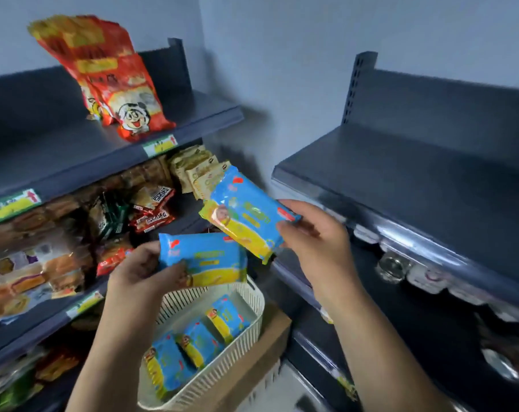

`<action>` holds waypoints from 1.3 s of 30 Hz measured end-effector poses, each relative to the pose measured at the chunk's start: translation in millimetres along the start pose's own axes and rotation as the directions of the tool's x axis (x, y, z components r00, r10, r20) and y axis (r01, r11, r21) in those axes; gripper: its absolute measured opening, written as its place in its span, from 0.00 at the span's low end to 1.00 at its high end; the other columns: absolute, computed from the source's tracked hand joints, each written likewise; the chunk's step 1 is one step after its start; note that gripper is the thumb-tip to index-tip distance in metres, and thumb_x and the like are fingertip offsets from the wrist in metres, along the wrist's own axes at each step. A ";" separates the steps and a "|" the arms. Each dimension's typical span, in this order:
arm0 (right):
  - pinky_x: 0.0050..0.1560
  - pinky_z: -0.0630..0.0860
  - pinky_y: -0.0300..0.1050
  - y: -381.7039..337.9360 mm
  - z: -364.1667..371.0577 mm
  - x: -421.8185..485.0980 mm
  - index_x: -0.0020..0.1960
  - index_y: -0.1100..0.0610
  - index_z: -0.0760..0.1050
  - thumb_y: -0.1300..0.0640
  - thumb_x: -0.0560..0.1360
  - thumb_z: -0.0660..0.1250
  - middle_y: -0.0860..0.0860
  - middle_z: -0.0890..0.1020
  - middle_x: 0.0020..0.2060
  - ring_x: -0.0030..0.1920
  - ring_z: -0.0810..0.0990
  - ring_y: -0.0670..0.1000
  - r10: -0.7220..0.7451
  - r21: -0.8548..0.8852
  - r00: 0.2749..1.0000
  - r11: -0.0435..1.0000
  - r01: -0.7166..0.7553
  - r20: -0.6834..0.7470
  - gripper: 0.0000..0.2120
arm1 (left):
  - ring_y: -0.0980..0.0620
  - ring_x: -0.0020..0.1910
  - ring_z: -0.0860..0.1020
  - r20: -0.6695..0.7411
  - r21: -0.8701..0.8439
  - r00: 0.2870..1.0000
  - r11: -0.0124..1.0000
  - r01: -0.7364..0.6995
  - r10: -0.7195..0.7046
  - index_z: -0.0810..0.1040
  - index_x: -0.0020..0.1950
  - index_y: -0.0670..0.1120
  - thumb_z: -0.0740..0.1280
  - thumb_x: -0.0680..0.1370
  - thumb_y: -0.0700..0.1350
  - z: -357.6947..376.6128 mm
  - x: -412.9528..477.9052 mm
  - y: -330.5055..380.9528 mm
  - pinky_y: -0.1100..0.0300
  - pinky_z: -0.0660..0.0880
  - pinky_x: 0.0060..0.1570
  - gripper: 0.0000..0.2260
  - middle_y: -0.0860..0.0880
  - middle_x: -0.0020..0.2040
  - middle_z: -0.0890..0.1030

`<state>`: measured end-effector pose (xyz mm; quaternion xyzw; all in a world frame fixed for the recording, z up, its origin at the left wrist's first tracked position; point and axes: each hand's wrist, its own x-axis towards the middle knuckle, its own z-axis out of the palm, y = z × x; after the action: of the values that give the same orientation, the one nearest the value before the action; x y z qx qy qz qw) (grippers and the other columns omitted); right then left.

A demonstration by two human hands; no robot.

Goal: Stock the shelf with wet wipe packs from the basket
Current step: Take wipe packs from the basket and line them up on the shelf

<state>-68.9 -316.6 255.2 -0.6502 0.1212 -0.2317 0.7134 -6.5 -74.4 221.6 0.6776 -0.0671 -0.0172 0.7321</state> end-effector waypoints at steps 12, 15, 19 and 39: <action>0.48 0.80 0.40 -72.4 -172.0 -85.9 0.58 0.58 0.84 0.73 0.77 0.67 0.52 0.88 0.49 0.48 0.86 0.46 -0.185 -0.095 0.941 0.982 0.164 -0.283 0.16 | 0.45 0.44 0.84 0.326 -0.112 0.944 0.993 -0.020 0.056 0.82 0.52 0.38 0.70 0.75 0.28 179.9 -53.1 26.9 0.59 0.83 0.41 0.09 0.37 0.48 0.86; 0.47 0.80 0.40 -91.0 -221.2 -110.2 0.58 0.57 0.84 0.72 0.77 0.67 0.51 0.88 0.49 0.47 0.86 0.46 -0.226 -0.134 0.913 0.972 0.191 -0.340 0.16 | 0.47 0.43 0.85 0.363 -0.167 0.928 0.986 -0.027 0.087 0.83 0.49 0.40 0.72 0.73 0.30 229.1 -74.1 39.1 0.59 0.83 0.42 0.08 0.39 0.48 0.87; 0.50 0.82 0.41 -120.5 -282.2 -145.6 0.58 0.55 0.84 0.72 0.76 0.68 0.49 0.88 0.49 0.49 0.86 0.46 -0.282 -0.168 0.889 0.957 0.236 -0.360 0.17 | 0.45 0.46 0.85 0.432 -0.225 0.893 0.974 -0.033 0.130 0.84 0.50 0.42 0.73 0.69 0.36 291.5 -117.4 56.0 0.54 0.83 0.48 0.10 0.41 0.50 0.87; 0.46 0.82 0.47 -216.3 -555.5 -295.3 0.48 0.43 0.87 0.70 0.74 0.72 0.51 0.86 0.37 0.39 0.82 0.48 -0.393 -0.283 0.656 0.920 0.272 -0.644 0.20 | 0.52 0.35 0.66 0.824 -0.157 0.544 0.986 -0.050 0.159 0.63 0.36 0.41 0.74 0.73 0.29 594.8 -375.8 74.0 0.59 0.69 0.38 0.20 0.47 0.35 0.64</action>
<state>-624.6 -666.7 360.6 -0.5831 0.2746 -0.5727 0.5065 -455.9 -613.6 310.3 0.5399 -0.4452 -0.2961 0.6501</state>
